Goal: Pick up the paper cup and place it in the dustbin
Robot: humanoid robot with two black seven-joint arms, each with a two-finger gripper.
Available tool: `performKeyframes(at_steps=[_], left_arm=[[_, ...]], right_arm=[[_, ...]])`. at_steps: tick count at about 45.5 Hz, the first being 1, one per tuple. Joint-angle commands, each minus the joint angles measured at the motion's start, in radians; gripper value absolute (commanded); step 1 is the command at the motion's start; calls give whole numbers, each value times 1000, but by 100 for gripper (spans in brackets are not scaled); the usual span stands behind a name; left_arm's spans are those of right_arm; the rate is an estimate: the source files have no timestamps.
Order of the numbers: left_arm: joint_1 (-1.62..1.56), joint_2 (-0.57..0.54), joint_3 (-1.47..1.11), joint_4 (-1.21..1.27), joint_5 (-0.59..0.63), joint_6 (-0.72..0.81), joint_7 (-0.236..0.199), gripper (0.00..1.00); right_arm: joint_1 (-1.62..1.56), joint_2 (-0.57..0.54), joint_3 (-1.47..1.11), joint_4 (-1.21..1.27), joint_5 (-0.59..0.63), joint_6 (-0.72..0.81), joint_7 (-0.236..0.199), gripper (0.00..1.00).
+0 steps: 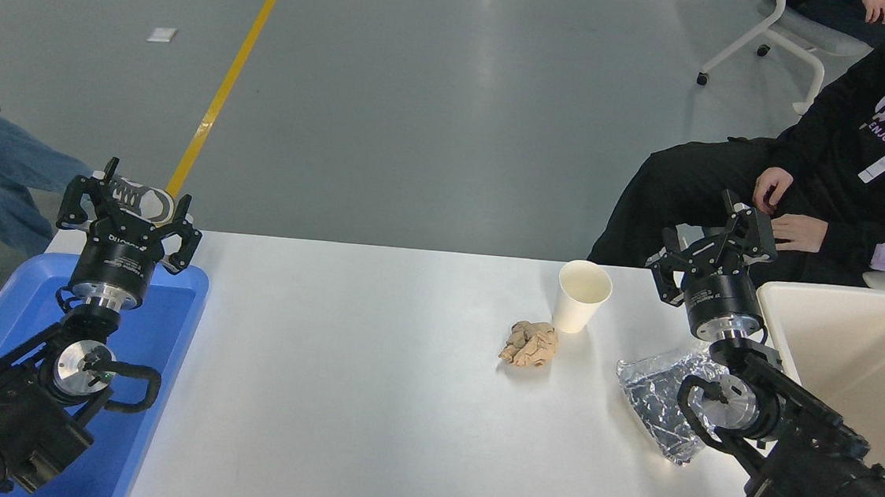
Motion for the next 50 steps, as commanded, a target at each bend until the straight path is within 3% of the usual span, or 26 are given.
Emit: performKeyframes(at_steps=[1, 8, 25, 34, 50], left_arm=[[0, -1, 2, 1, 0, 0, 0, 99], [-2, 1, 2, -1, 0, 0, 0, 99], [-2, 1, 2, -1, 0, 0, 0, 99], [-2, 1, 2, -1, 0, 0, 0, 99], [-2, 1, 2, -1, 0, 0, 1, 99]], right_arm=[[4, -11, -8, 16, 0, 2, 0, 100], [39, -121, -137, 30, 34, 14, 0, 100], [311, -280, -844, 33, 158, 15, 0, 100], [469, -300, -1247, 44, 158, 15, 0, 100], [960, -294, -1898, 361, 146, 54, 0, 100]])
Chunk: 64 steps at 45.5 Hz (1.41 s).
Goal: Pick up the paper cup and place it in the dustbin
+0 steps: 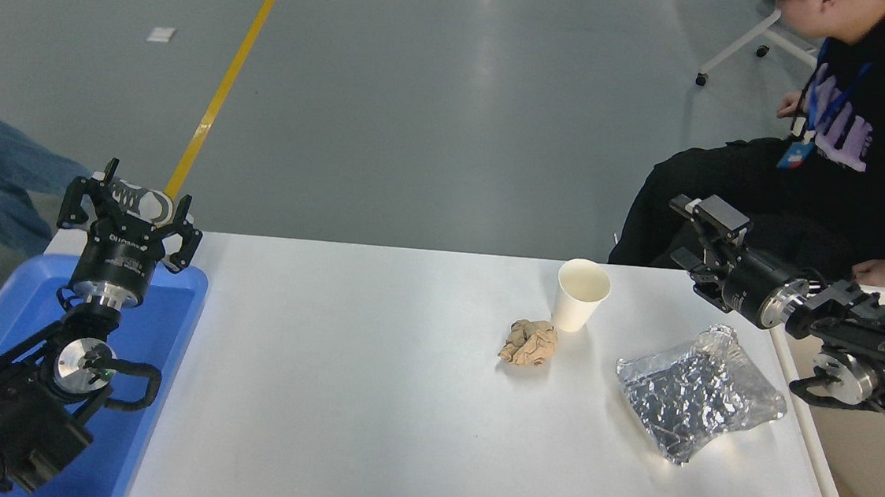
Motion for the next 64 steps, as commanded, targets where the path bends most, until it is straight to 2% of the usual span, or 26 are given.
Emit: performKeyframes(at_steps=[1, 9, 18, 24, 26, 28, 32, 35, 37, 39, 41, 44, 53, 64], left_arm=[[0, 0, 0, 0, 0, 0, 0, 99], [-1, 0, 0, 0, 0, -1, 0, 99], [0, 0, 0, 0, 0, -1, 0, 99], [0, 0, 0, 1, 0, 0, 0, 99], [0, 0, 0, 0, 0, 0, 0, 99], [0, 0, 0, 0, 0, 0, 0, 99], [0, 0, 0, 1, 0, 0, 0, 99], [0, 0, 0, 1, 0, -1, 0, 99], [0, 0, 0, 0, 0, 0, 0, 99], [0, 0, 0, 0, 0, 0, 0, 99], [0, 0, 0, 0, 0, 0, 0, 99], [0, 0, 0, 1, 0, 0, 0, 99], [0, 0, 0, 0, 0, -1, 0, 99], [-1, 0, 0, 0, 0, 0, 0, 99]], right_arm=[[319, -2, -456, 192, -10, 57, 0, 100], [430, 85, -674, 232, -16, 241, 0, 100], [511, 148, -709, 281, -74, 421, 0, 100], [646, 208, -717, 357, -82, 479, -9, 100], [698, 252, -726, 393, -103, 517, -54, 100], [741, 283, -726, 402, -123, 550, -132, 100], [813, 317, -714, 416, -126, 628, -343, 100], [862, 335, -705, 416, -125, 628, -503, 100], [887, 337, -680, 417, -125, 628, -592, 100], [907, 334, -653, 417, -122, 628, -664, 100], [923, 330, -630, 419, -116, 628, -710, 100], [953, 329, -604, 419, -93, 628, -733, 100], [1029, 291, -587, 423, -14, 628, -732, 100], [1083, 295, -593, 434, -11, 628, -732, 100]])
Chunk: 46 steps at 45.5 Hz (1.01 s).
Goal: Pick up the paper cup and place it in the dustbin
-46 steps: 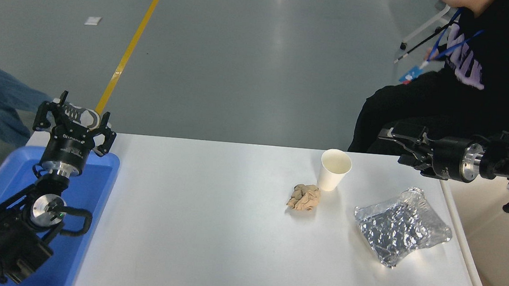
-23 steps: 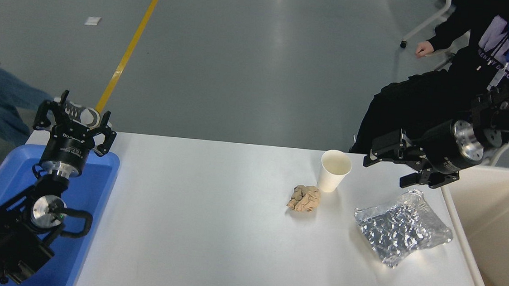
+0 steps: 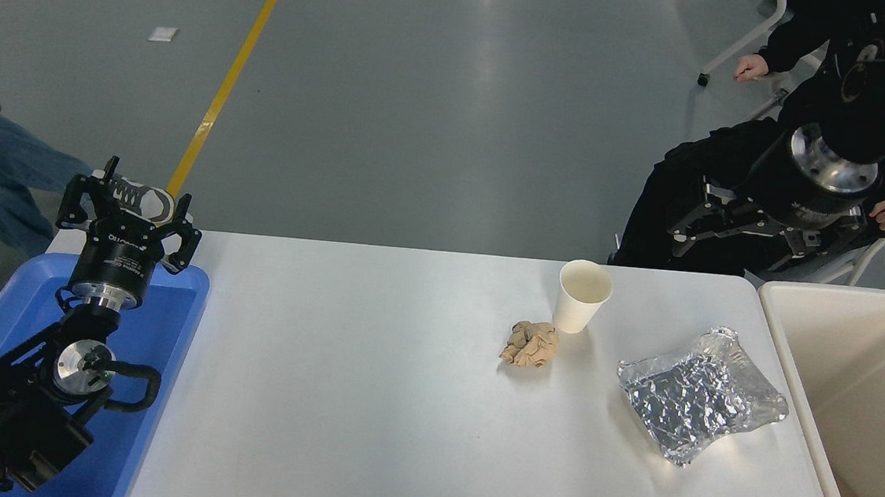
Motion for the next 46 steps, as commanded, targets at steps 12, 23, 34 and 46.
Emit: performKeyframes(at_steps=[12, 23, 34, 46], left_arm=[[-1, 0, 0, 0, 0, -1, 0, 99], [-1, 0, 0, 0, 0, -1, 0, 99], [-1, 0, 0, 0, 0, -1, 0, 99], [-1, 0, 0, 0, 0, -1, 0, 99]], right_arm=[[179, -4, 8, 33, 24, 6, -34, 100], [199, -9, 17, 35, 24, 6, -34, 100], [152, -3, 18, 30, 17, 6, -33, 100], [44, 0, 50, 23, 4, -181, -33, 100]])
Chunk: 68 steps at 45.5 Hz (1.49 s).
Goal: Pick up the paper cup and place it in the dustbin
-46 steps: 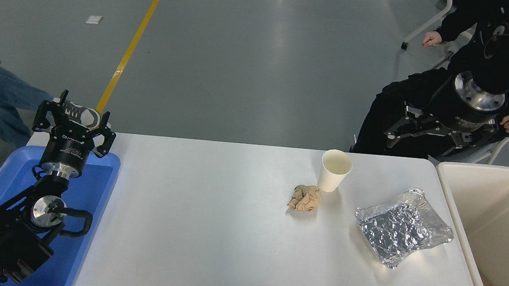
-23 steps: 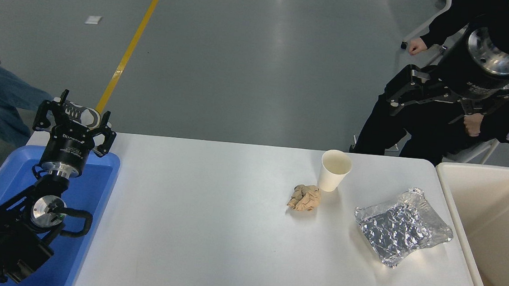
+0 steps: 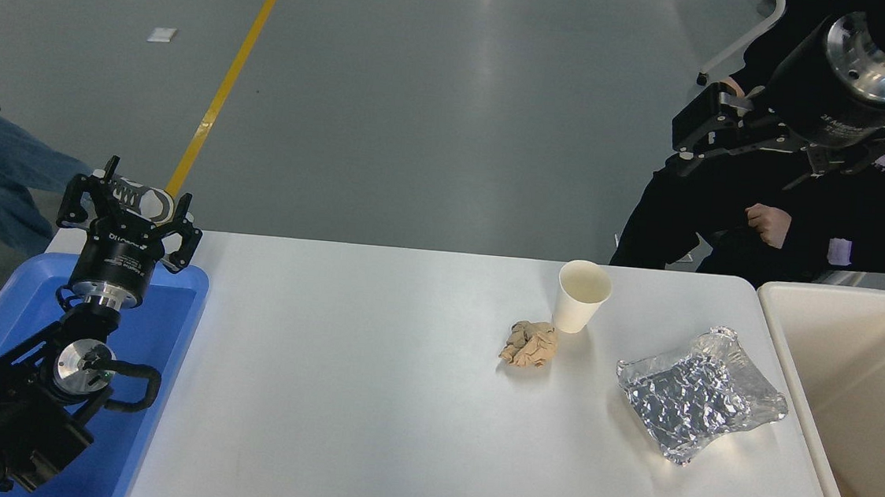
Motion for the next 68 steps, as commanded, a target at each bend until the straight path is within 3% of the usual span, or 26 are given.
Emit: performKeyframes(at_steps=[1, 15, 34, 49, 68], left_arm=[[0, 0, 2, 0, 0, 0, 0, 99], [0, 0, 0, 0, 0, 0, 0, 99], [2, 0, 0, 0, 0, -2, 0, 99], [2, 0, 0, 0, 0, -2, 0, 99], [2, 0, 0, 0, 0, -5, 0, 99]], right_arm=[[-87, 3, 33, -6, -7, -137, 0, 100], [-337, 12, 129, -118, -7, -269, -1, 100], [-742, 136, 158, -348, 11, -514, -1, 100], [-1011, 228, 234, -650, 114, -539, -9, 100], [-1121, 234, 243, -805, 114, -554, -23, 100]])
